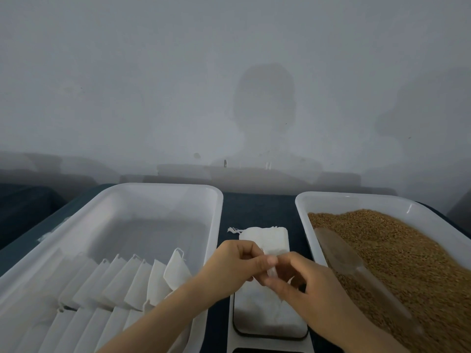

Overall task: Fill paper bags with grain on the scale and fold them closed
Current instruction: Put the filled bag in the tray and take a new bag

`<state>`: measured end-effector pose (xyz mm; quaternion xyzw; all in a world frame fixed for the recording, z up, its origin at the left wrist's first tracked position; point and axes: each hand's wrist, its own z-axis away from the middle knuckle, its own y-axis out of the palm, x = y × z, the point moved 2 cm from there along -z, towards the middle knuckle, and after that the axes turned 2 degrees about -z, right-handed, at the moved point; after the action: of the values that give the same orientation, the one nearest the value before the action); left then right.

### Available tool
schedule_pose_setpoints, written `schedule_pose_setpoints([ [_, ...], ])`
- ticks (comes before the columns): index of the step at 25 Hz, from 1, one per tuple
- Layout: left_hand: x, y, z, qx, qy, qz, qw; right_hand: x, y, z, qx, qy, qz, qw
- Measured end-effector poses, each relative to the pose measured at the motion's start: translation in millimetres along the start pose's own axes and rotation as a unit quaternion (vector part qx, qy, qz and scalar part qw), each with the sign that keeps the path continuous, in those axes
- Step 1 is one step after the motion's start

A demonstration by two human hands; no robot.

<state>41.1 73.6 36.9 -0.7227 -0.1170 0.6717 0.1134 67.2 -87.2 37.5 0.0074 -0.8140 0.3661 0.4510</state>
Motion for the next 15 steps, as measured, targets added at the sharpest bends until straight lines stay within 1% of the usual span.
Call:
schedule_pose_setpoints([
  [4,0.2,1.6,0.7,0.027,0.031,0.023,0.999,-2.2,-1.9,0.6,0.029,0.008,-0.034,0.999],
  [8,1.5,1.0,0.3,0.023,0.027,0.012,0.999,-2.1,-4.6,1.3,0.046,0.025,-0.050,0.997],
  [9,1.6,1.1,0.4,0.021,0.023,0.007,0.999,-2.9,-5.7,1.0,0.035,0.027,-0.044,0.998],
  [13,3.8,4.8,0.4,0.009,0.004,-0.016,1.000,-7.2,-8.8,3.5,-0.051,0.044,0.003,0.998],
  [15,4.9,5.4,0.2,0.000,-0.001,-0.030,1.000,-5.3,-8.6,4.4,-0.056,0.004,0.058,0.997],
])
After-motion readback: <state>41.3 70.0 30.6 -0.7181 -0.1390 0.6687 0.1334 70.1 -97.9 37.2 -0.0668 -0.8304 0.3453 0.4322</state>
